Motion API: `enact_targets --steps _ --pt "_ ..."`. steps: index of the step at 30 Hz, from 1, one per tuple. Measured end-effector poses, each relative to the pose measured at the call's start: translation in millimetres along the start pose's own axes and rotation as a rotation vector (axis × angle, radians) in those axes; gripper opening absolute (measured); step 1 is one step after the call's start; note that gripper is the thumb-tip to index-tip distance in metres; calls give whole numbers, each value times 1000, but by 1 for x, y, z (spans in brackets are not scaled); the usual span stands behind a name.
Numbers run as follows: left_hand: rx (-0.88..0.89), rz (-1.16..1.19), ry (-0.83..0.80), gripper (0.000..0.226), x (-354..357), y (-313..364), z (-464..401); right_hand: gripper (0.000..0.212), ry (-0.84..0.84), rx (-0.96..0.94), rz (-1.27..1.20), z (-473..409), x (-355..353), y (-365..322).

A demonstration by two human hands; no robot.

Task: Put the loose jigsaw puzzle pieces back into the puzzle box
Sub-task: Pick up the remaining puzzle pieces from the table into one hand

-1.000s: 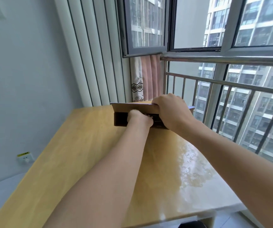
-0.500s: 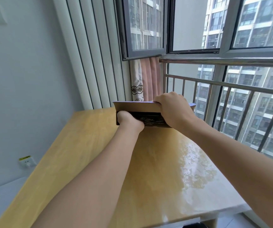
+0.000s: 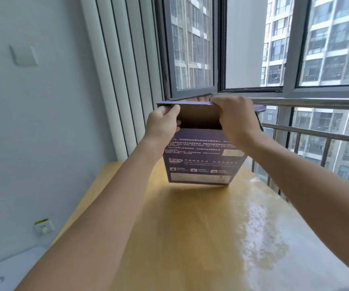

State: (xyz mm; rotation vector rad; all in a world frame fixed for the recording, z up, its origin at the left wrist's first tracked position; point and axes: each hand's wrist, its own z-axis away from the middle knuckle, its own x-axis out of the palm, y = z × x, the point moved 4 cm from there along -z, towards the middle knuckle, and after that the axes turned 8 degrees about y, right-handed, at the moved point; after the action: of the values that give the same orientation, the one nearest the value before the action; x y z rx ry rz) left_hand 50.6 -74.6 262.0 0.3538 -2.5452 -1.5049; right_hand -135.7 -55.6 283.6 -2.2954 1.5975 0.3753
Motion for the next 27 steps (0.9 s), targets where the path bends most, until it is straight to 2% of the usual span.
enact_targets --steps 2,3,4,6,8,10,12,14,16,17,19,21,24,27 --pt "658 -449 114 21 -17 34 -3 34 73 -18 -57 -20 -8 -5" --pt "867 -583 219 29 -24 42 -3 34 73 -28 -76 -28 -9 -8" --pt "961 -625 318 38 -32 46 -5 33 58 -46 -92 -35 -8 -13" --pt "887 -523 426 53 -45 40 -11 31 18 -70 -114 -45 -1 -22" --pt "667 -303 422 62 -55 23 -20 29 -32 -81 -147 -46 10 -30" --pt "422 -150 372 52 -64 3 -31 26 -83 -140 -196 -41 20 -42" --pt "301 -95 342 41 -74 -11 -41 19 -51 -106 -296 -37 25 -40" --pt "308 -88 321 43 -79 -15 -43 48 112 57 -271 -35 23 -18" --pt "314 -34 322 47 -77 -16 -38 68 203 384 -316 -24 27 19" --pt "310 -1 353 48 -76 -17 -36 68 137 568 -448 -16 32 32" --pt "286 23 427 45 -76 -21 -35 56 -103 889 -913 1 49 42" --pt "267 20 426 37 -76 -23 -38 38 -163 931 -1147 5 55 46" --pt "291 17 394 37 -77 -23 -45 18 -134 824 -1219 1 52 49" --pt "258 35 293 36 -77 -24 -50 25 -235 778 -1258 1 47 49"
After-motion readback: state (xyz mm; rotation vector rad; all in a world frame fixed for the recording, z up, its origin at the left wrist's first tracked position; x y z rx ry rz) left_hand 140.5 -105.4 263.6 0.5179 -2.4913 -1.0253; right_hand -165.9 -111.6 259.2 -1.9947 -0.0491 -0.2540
